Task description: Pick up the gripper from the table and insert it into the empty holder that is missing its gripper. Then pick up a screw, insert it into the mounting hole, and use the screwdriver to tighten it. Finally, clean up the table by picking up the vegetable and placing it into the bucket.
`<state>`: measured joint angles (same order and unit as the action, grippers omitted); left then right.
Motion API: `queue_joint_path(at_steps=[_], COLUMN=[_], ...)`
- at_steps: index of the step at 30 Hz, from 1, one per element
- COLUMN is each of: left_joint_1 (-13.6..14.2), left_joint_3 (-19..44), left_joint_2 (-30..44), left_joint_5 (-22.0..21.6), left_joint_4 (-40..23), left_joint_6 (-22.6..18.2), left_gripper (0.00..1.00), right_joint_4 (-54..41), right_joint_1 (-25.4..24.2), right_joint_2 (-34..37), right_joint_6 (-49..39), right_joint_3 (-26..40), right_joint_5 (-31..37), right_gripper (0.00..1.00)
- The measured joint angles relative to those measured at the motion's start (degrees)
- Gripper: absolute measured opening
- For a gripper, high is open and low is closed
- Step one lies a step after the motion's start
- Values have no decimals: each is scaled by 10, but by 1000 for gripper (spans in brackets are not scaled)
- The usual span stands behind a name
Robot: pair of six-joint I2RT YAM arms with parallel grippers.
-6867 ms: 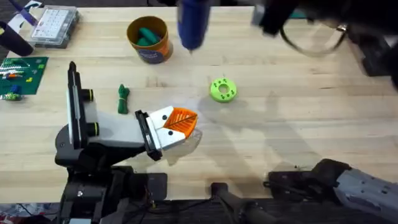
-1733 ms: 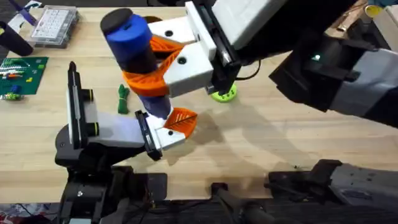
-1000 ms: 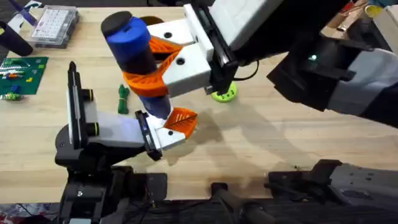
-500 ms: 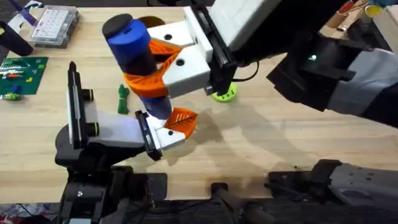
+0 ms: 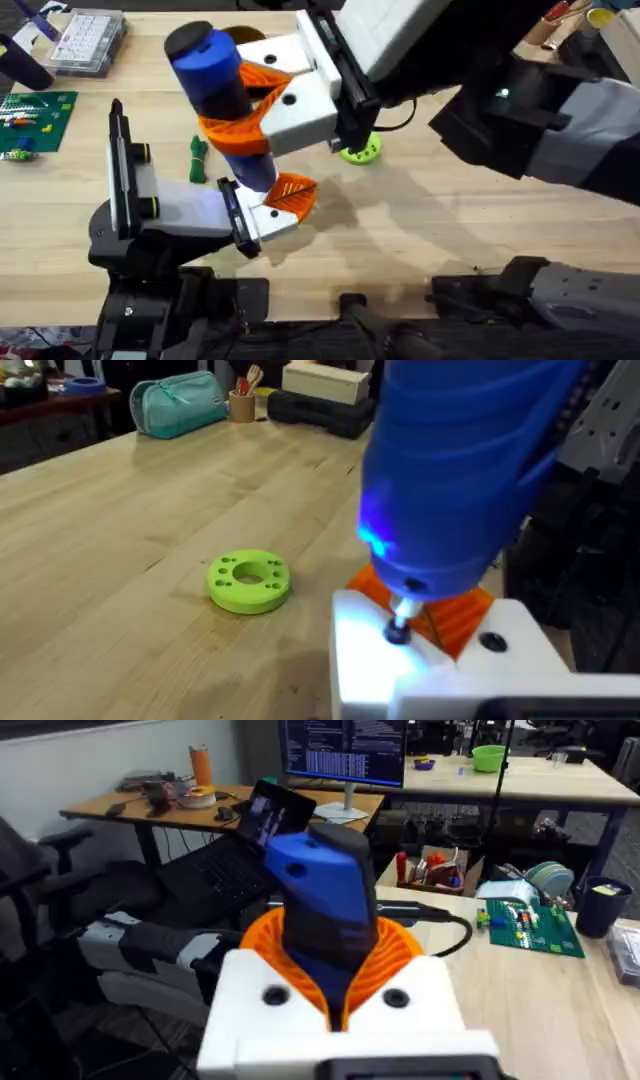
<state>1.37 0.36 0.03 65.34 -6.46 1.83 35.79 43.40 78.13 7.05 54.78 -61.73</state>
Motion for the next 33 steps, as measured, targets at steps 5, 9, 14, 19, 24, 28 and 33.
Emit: queue_joint_path(at_steps=[5,9,14,19,24,28,33], left_joint_1=[0,0,0,0,0,0,0], left_joint_3=[0,0,0,0,0,0,0], left_joint_2=[0,0,0,0,0,0,0], left_joint_5=[0,0,0,0,0,0,0], left_joint_4=[0,0,0,0,0,0,0], left_joint_6=[0,0,0,2,2,2,2], left_gripper=[16,16,16,16,16,16,16], right_joint_4=[0,0,-1,2,2,2,2], right_joint_1=[0,0,0,0,0,0,0], right_joint_2=[0,0,0,6,6,6,6], right_joint_6=[0,0,0,0,0,0,2], right_joint_3=[0,0,0,0,0,0,0], right_joint_5=[0,0,1,2,3,3,4], right_gripper=[43,43,42,44,41,44,41])
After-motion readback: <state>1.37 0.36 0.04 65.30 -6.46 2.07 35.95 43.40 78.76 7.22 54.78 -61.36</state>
